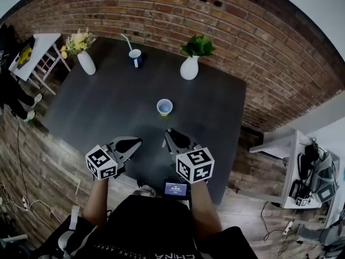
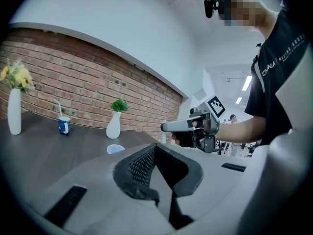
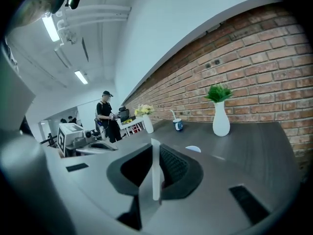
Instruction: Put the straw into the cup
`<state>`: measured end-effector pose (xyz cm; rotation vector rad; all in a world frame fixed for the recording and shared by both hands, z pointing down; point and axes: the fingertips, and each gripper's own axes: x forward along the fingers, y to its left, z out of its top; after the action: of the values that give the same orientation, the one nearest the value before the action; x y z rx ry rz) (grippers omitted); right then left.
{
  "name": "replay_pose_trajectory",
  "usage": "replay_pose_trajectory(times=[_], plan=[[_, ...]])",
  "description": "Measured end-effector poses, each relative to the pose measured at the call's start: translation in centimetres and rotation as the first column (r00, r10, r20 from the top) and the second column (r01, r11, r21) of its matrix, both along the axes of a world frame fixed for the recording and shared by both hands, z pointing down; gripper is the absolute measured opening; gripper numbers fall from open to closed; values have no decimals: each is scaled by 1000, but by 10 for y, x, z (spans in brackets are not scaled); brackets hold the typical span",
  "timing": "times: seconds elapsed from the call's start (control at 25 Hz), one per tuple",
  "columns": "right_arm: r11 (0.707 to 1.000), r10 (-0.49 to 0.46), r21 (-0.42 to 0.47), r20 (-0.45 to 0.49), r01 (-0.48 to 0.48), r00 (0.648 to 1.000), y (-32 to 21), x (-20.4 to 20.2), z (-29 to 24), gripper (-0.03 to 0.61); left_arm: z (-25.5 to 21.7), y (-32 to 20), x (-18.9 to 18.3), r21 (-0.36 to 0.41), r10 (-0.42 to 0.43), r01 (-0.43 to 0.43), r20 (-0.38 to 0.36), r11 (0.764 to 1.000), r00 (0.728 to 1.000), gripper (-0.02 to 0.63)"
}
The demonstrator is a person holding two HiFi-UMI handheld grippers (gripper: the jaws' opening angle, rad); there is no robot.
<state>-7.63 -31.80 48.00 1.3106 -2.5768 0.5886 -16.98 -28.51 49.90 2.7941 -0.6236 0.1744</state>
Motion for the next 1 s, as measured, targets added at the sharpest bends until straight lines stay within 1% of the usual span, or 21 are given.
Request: replay_pose_trajectory(times=[0.16,0.36,0.44,0.52,0.6,0.76,1.0], plan=[[998,66,-20,-7,-67,998,-7,12,2,48,4,-19,6,-18,54,-54,-22,998,998,3],[996,82,-18,-31,-83,996,-20,38,-1,48,7,-33,31,-29,76,-77,-51,997,996,3],[997,69,-19,-32,-70,997,-27,45,-2,49,6,-35,41,-28,80,-81,-42,996,996,3],[999,48,-22,-26,-49,999,-34,48,-1,49,6,-35,45,-19,80,-80,-14,997,997,3],[1000,19,-22,-38,-20,999,-41,47,0,48,6,-42,43,-19,54,-54,-3,998,999,3],[999,-29,-20,-75,28,997,-55,48,2,49,4,-54,40,-24,-1,1,-7,1000,1000,3],[998,-62,-28,-68,61,996,-67,53,7,48,12,-63,49,-35,-18,19,29,999,999,3]])
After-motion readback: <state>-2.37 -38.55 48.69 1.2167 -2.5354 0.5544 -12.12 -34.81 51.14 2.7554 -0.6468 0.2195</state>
